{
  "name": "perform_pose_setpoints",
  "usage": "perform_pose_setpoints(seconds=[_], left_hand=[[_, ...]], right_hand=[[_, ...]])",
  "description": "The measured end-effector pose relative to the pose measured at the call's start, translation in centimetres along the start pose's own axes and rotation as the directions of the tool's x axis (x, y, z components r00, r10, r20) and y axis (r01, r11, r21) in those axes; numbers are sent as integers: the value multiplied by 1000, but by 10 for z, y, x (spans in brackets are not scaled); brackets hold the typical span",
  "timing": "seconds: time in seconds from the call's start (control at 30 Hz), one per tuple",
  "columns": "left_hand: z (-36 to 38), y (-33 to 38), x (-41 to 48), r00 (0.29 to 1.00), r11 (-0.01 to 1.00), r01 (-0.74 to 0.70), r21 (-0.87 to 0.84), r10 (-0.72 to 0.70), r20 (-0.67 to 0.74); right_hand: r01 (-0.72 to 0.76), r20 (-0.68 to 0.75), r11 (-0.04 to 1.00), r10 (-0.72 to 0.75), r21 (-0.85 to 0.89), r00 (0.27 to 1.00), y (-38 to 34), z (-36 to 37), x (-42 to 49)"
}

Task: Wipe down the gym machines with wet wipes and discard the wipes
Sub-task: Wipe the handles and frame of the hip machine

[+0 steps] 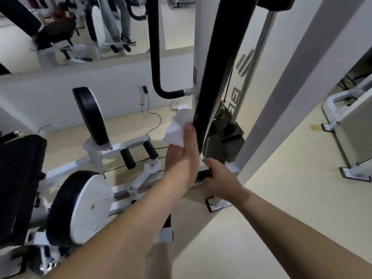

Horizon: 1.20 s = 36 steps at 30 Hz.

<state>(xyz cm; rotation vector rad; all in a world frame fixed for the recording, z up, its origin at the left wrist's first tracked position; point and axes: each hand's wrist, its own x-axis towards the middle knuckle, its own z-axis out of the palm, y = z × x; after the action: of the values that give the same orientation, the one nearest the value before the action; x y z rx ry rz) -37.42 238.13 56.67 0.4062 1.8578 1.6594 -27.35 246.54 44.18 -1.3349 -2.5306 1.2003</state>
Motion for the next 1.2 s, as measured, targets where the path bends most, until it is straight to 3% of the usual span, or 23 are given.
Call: perform_pose_setpoints(seconds=[0.07, 0.17, 0.27, 0.43, 0.53, 0.67, 0.8, 0.93, 1.03, 1.1, 1.2], left_hand=[[16, -28, 2, 997, 980, -65, -189, 72, 31], [23, -81, 14, 982, 957, -178, -231, 189, 29], [20, -130, 23, 967, 944, -250, -214, 256, -1], [18, -172, 41, 939, 915, -341, -216, 344, -25], [8, -187, 39, 922, 917, -373, -139, 383, 53], [4, -117, 34, 894, 907, -410, -92, 420, 157], [9, -38, 33, 781, 814, -555, -172, 581, 227], [10, -114, 34, 869, 877, -475, -74, 480, 119], [0, -182, 31, 930, 937, -350, -1, 348, 120], [-5, -191, 32, 932, 940, -341, 16, 336, 135], [-3, -144, 29, 871, 885, -464, 44, 446, 206]], right_hand=[[86, 32, 973, -81, -214, 996, 27, 15, 23], [194, -25, 874, -228, -445, 973, 57, 32, 45], [266, -124, 800, -387, -538, 914, 76, 49, 61], [322, -262, 802, -496, -502, 828, 87, 61, 71], [335, -248, 814, -489, -474, 836, 86, 60, 68], [318, -194, 862, -416, -395, 888, 84, 55, 63], [301, -134, 890, -364, -344, 922, 85, 50, 63], [336, -147, 865, -413, -374, 899, 87, 49, 66], [368, -151, 836, -459, -407, 876, 88, 50, 70], [373, -147, 823, -471, -428, 870, 89, 50, 70], [368, -132, 821, -463, -437, 876, 90, 48, 70]])
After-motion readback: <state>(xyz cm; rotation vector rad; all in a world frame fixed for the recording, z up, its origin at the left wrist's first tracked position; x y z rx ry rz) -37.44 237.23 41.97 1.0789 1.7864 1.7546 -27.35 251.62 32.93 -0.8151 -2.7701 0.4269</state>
